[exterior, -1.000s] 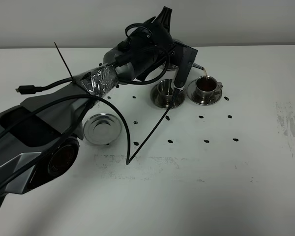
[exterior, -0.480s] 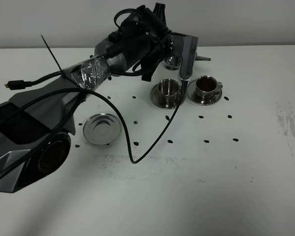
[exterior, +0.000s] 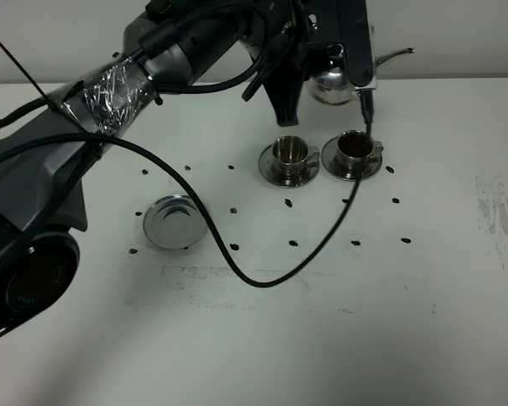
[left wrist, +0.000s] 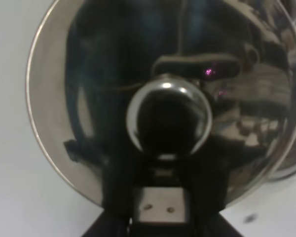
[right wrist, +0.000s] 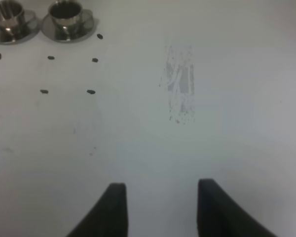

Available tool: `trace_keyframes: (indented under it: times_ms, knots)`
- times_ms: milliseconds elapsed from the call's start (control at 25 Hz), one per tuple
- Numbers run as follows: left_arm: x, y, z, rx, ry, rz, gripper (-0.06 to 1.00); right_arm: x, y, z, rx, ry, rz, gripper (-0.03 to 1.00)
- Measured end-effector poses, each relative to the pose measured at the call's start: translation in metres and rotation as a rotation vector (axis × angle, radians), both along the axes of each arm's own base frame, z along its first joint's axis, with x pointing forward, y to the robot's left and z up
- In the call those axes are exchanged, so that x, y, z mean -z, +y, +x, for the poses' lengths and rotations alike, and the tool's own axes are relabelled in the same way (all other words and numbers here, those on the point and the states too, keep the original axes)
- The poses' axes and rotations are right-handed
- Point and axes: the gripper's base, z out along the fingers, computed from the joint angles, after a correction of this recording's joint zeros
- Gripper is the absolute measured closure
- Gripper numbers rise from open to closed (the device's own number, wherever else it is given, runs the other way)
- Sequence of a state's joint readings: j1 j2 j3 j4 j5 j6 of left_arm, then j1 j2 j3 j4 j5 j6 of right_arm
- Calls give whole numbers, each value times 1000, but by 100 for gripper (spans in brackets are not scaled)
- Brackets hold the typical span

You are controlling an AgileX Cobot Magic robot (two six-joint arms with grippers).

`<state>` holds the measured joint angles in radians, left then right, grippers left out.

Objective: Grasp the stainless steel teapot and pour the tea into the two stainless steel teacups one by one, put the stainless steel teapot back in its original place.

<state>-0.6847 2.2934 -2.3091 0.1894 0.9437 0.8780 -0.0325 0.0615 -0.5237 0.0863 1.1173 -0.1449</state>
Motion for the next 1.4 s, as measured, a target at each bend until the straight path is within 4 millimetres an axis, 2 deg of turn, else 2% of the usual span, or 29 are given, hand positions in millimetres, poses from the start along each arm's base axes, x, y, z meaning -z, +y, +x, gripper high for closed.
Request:
trace_keyframes:
  times_ms: [160,320,480,600,880,1160,1400]
  knots:
    - [11,-13,-25,-4,125,-24,77,0,0,0,0,0,1,64]
    - [43,-12,-42,-15,263,35,77,0,0,0,0,0,0,64]
    - [71,-8,-49,-50,342,61,77,0,0,0,0,0,0,64]
    - [84,-9,-50,-57,353,30,77,0,0,0,0,0,0,64]
    - [100,-15,-47,-67,350,-19,77,0,0,0,0,0,0,64]
    - [124,-20,-45,-70,375,-7,77,0,0,0,0,0,0,64]
    - [134,-22,-46,-78,404,-10,77,0,0,0,0,0,0,64]
